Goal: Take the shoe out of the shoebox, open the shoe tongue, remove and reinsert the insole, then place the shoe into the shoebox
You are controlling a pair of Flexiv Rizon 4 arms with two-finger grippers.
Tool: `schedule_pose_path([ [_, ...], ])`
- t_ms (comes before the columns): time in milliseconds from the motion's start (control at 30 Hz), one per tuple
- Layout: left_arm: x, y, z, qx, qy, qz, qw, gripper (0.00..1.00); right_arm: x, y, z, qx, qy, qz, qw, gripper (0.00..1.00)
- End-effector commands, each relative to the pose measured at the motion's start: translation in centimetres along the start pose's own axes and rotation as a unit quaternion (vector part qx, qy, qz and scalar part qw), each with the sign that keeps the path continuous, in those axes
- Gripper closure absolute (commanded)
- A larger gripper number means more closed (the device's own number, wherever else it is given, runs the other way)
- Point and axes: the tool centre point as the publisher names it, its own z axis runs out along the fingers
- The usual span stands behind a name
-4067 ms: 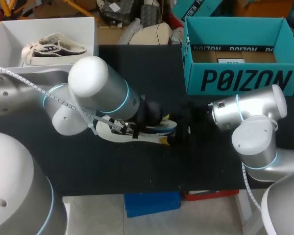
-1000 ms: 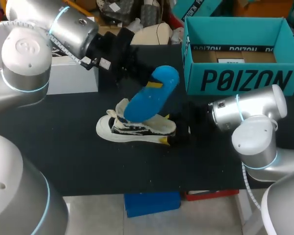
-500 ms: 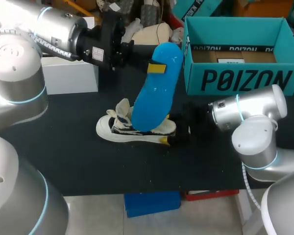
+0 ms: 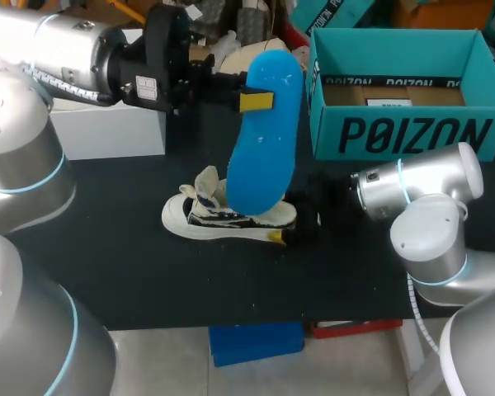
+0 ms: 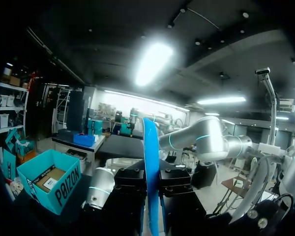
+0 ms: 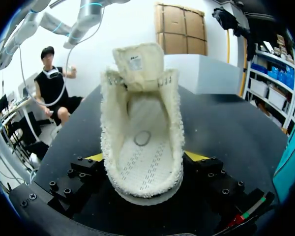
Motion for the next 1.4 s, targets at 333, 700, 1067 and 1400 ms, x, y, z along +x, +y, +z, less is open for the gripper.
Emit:
schedule_pose_path([
  [333,1.4,-2.7,0.8,0.036,0.002,-0.053,0.998,1.00,-0.2,-0.3,0.0,0.000,0.001,0.001,1.000,1.00],
  [700,6.4,-10.6,2.3,0.050,0.003,-0.083,0.995,1.00,-0.2,-0.3,0.0,0.000,0.001,0.001,1.000,1.00],
  [1067,9.0,-11.7,1.5,0.093,0.000,-0.140,0.986,1.00,-0.2,-0.3,0.0,0.000,0.001,0.001,1.000,1.00],
  [1400,9.2,-11.8,1.3,0.098,-0.004,-0.133,0.986,1.00,-0.2,-0.3,0.0,0.000,0.001,0.001,1.000,0.95],
])
